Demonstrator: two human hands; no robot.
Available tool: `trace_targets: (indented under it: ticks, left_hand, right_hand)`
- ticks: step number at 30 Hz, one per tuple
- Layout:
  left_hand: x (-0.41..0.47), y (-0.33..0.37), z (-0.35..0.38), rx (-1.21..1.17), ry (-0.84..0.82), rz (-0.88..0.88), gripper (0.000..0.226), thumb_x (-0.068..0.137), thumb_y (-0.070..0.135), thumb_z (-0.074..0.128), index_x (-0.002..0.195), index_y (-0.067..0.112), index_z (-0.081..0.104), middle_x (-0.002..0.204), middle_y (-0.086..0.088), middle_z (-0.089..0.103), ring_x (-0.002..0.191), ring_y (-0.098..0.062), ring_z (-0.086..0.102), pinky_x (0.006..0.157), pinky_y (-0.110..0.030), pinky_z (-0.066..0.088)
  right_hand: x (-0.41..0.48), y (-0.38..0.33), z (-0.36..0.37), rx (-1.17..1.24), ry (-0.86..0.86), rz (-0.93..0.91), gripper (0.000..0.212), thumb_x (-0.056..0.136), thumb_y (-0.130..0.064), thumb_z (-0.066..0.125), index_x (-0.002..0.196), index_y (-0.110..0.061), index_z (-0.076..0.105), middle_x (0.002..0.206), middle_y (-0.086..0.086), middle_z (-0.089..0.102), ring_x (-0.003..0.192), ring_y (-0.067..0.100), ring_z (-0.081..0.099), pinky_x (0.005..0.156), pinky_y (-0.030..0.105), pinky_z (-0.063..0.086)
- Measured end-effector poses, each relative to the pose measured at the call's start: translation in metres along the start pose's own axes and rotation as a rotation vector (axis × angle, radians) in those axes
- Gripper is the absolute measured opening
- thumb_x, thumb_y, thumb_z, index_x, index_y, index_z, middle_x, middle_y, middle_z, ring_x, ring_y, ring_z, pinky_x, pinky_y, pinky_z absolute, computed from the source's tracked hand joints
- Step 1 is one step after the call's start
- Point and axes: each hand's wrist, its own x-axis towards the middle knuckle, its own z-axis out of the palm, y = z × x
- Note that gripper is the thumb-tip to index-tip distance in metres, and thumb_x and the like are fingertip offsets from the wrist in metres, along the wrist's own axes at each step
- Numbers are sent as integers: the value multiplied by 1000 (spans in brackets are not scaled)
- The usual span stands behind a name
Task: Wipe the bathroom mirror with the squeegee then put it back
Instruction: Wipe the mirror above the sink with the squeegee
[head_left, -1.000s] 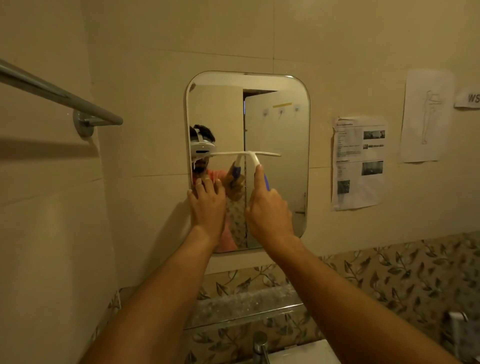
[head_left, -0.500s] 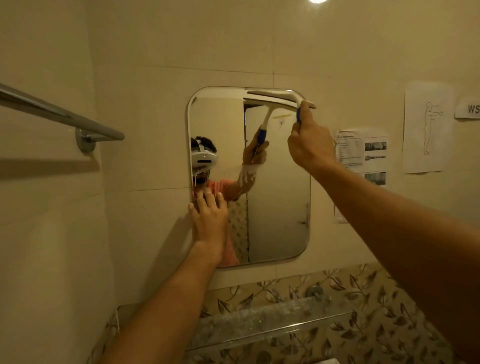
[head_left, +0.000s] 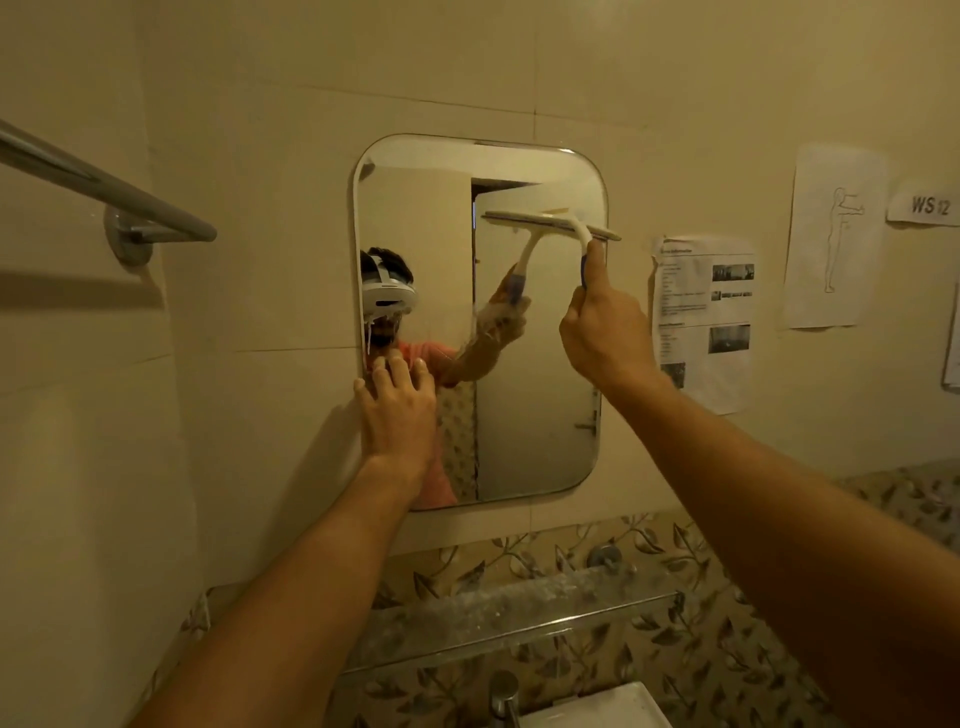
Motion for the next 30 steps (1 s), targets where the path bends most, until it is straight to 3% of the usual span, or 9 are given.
trace_targets:
  ticks: [2, 6, 10, 16, 19, 25, 30]
  left_hand:
    - [0, -1, 1, 15, 13, 2, 81, 86, 37, 74, 152, 15, 34, 154, -22, 34, 139, -39, 37, 107, -55, 40]
    - [-1, -2, 1, 31, 32, 2, 76, 87, 37, 72, 150, 14, 37, 152, -22, 37, 135, -39, 40, 104, -55, 42]
    - [0, -1, 1, 19, 21, 0, 75, 88, 33, 72, 151, 13, 36, 152, -22, 36, 137, -39, 38, 104, -56, 41]
    - [0, 0, -1, 13, 5, -11, 77, 86, 33, 75, 151, 14, 37, 151, -21, 37, 137, -38, 38, 106, -57, 40]
    - [-2, 2, -3, 2, 1, -24, 79, 85, 35, 76, 151, 15, 37, 152, -20, 36, 137, -37, 37, 106, -56, 40]
    - [-10, 7, 0, 1, -21, -47, 78, 86, 35, 74, 151, 16, 37, 153, -19, 34, 137, -37, 38, 107, -55, 40]
    - [-2, 4, -8, 11, 4, -36, 74, 89, 34, 71, 152, 17, 37, 153, -18, 35, 137, -36, 37, 109, -55, 38]
  right_hand:
    - [-17, 12, 9, 1, -6, 15, 64, 106, -21, 34, 159, -32, 1, 73, 9, 56, 57, 23, 54, 48, 38, 50]
    - [-46, 29, 24, -10, -18, 40, 63, 107, -23, 33, 160, -30, -1, 75, 9, 56, 58, 20, 53, 47, 32, 40]
    - [-76, 39, 37, -7, -49, 45, 66, 105, -22, 36, 158, -35, -2, 77, 9, 56, 61, 23, 55, 52, 41, 53]
    - [-107, 56, 41, -46, -111, 68, 68, 107, -26, 33, 158, -37, -10, 83, 7, 53, 66, 17, 52, 55, 30, 46]
    - [-95, 55, 26, -11, -127, 41, 63, 108, -30, 32, 160, -36, -4, 85, 8, 54, 68, 19, 54, 59, 35, 52]
    - [-5, 33, -15, 119, 23, -3, 56, 109, -26, 31, 160, -32, 8, 74, 3, 50, 61, 18, 50, 60, 41, 56]
    - [53, 10, -37, 37, 29, -73, 57, 108, -20, 32, 159, -30, 10, 77, 6, 53, 62, 19, 51, 61, 42, 56]
